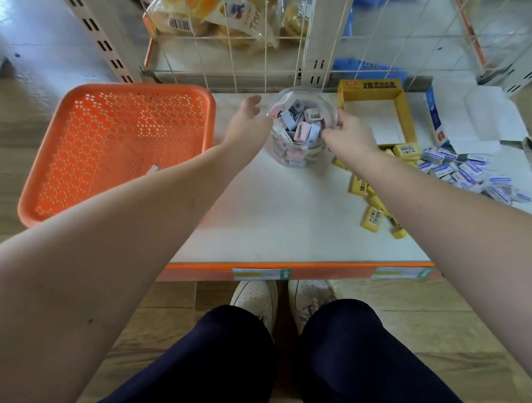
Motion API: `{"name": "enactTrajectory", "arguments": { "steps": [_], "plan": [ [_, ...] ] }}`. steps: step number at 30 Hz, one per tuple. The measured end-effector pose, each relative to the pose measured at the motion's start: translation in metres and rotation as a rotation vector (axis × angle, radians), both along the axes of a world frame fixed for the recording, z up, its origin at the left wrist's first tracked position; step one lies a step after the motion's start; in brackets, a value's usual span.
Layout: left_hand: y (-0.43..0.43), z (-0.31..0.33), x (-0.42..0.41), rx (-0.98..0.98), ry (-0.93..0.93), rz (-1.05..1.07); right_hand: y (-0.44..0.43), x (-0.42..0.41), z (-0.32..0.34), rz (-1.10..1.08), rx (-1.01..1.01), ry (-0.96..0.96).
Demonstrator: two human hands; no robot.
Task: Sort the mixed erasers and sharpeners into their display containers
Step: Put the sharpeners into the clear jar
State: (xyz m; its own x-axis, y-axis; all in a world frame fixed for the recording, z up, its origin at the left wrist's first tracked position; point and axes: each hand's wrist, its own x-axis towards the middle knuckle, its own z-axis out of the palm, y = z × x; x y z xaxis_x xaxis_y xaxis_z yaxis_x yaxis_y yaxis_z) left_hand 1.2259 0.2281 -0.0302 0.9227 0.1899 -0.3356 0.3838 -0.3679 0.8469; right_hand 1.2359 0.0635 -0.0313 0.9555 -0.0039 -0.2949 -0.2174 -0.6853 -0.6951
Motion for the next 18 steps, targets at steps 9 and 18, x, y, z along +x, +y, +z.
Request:
{"name": "enactTrajectory", "arguments": {
  "steps": [9, 18],
  "plan": [
    [0.018, -0.001, 0.001, 0.131, -0.022, 0.129, 0.034, -0.022, -0.007, 0.218, -0.034, -0.059],
    [0.017, 0.014, -0.001, 0.334, 0.099, -0.036, 0.012, -0.025, 0.006, 0.380, -0.153, -0.010]
  ]
}}
